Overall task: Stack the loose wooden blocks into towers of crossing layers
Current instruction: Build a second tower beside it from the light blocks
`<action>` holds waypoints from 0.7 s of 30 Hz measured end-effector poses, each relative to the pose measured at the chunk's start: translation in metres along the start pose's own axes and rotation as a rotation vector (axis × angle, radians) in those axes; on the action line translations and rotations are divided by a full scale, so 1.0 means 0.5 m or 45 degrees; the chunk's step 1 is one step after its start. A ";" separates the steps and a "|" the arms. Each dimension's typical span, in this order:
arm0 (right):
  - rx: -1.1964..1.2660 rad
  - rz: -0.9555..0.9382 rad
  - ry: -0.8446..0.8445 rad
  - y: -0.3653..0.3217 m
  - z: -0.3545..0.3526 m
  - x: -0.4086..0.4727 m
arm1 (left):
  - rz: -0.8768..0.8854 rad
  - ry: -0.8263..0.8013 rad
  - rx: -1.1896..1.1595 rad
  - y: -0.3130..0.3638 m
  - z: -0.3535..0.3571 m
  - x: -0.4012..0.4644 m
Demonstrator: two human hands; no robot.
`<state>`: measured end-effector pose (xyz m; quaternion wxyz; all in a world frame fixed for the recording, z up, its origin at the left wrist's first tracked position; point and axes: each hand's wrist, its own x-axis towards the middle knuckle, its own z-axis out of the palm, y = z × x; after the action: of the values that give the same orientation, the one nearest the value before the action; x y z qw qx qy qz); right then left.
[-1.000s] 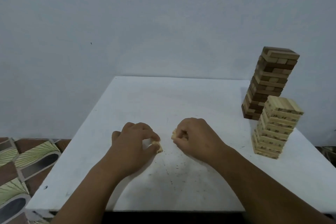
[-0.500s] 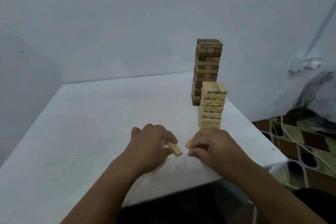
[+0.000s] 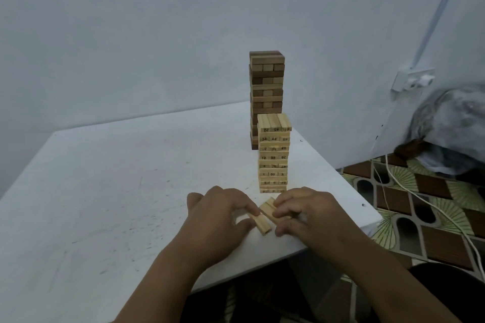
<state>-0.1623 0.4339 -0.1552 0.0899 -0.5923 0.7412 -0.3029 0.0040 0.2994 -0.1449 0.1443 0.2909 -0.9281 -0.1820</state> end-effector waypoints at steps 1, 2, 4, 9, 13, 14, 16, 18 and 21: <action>0.001 -0.032 -0.002 -0.001 0.003 0.002 | 0.021 0.007 0.009 0.000 0.002 -0.003; 0.013 -0.061 0.002 -0.001 0.006 0.004 | 0.037 0.015 0.020 0.000 0.004 -0.005; 0.059 -0.087 0.024 -0.002 0.012 0.005 | 0.051 0.030 0.025 0.000 0.008 -0.006; 0.084 -0.127 0.071 -0.004 0.023 0.008 | 0.067 0.041 -0.011 -0.007 0.007 -0.012; 0.069 -0.158 0.108 -0.007 0.030 0.011 | 0.063 0.023 0.009 -0.010 0.005 -0.013; 0.062 -0.161 0.114 -0.008 0.031 0.012 | 0.062 0.017 0.013 -0.010 0.004 -0.013; 0.058 -0.163 0.119 -0.009 0.032 0.013 | 0.058 0.008 0.012 -0.010 0.004 -0.013; 0.055 -0.159 0.126 -0.011 0.033 0.012 | 0.055 0.007 0.002 -0.010 0.005 -0.013; 0.048 -0.139 0.175 -0.017 0.036 0.005 | 0.063 0.029 -0.016 -0.013 0.006 -0.014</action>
<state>-0.1471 0.4245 -0.1641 0.0334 -0.6079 0.7064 -0.3610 0.0115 0.2993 -0.1515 0.1612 0.2691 -0.9321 -0.1808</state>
